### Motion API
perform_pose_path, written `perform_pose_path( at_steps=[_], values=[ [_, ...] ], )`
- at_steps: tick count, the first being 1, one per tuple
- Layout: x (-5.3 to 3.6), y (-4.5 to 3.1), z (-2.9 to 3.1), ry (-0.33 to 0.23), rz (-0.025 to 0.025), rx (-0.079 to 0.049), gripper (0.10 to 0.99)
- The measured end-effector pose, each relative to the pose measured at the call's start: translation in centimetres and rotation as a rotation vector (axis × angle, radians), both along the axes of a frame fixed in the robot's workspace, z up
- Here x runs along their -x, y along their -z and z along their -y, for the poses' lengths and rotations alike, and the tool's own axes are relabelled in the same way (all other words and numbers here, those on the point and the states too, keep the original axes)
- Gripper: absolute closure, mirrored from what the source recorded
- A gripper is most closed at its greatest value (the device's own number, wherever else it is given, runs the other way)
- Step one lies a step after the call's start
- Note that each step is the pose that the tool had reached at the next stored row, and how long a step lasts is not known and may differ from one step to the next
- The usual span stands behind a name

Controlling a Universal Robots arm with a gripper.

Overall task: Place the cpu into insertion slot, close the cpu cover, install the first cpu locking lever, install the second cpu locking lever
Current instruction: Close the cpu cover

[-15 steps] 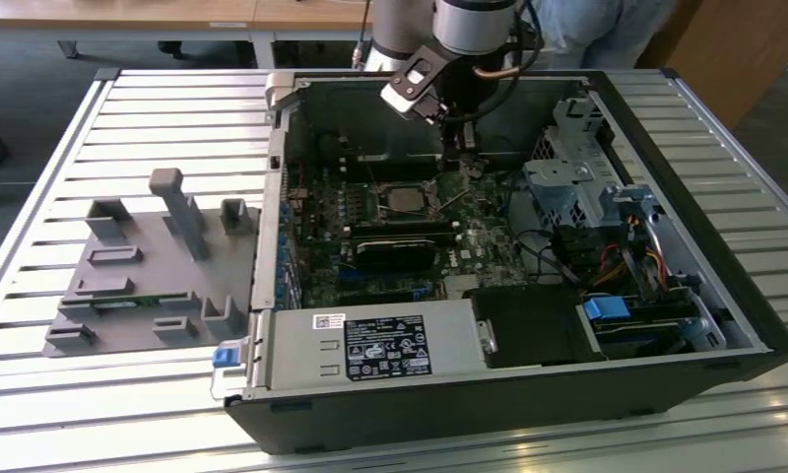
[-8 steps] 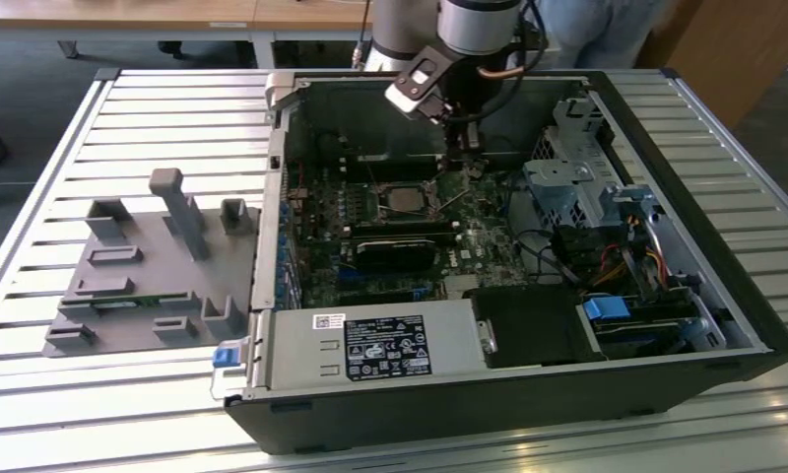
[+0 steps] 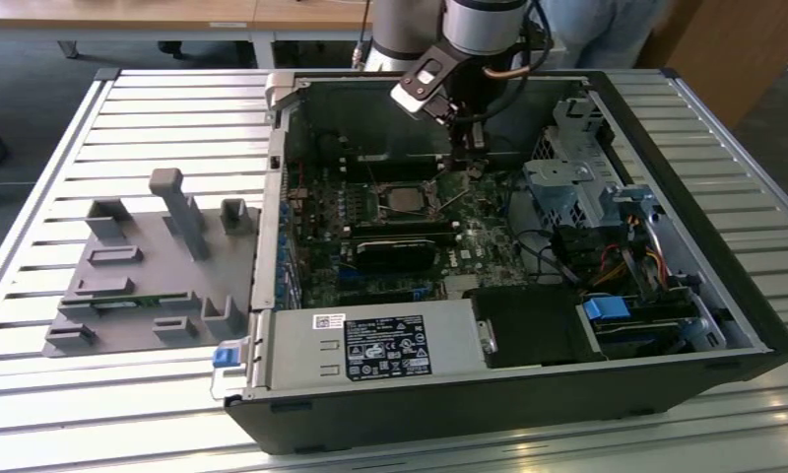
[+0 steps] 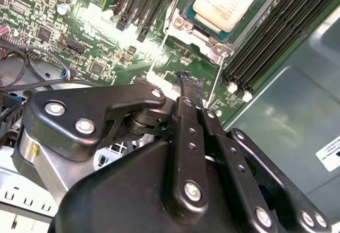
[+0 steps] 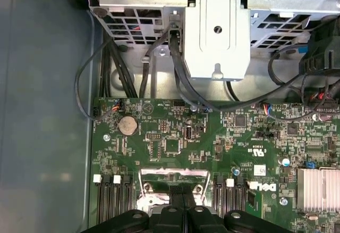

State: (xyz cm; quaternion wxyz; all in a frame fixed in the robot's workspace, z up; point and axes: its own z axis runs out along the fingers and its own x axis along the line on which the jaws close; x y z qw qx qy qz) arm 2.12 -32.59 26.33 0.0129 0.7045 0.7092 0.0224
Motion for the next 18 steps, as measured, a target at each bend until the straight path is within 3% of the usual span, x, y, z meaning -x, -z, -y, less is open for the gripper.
perform_pose_path(
  at_steps=[18],
  values=[
    [-1.23,0.20,-0.18,0.000,-0.0012,0.000,0.980]
  ],
)
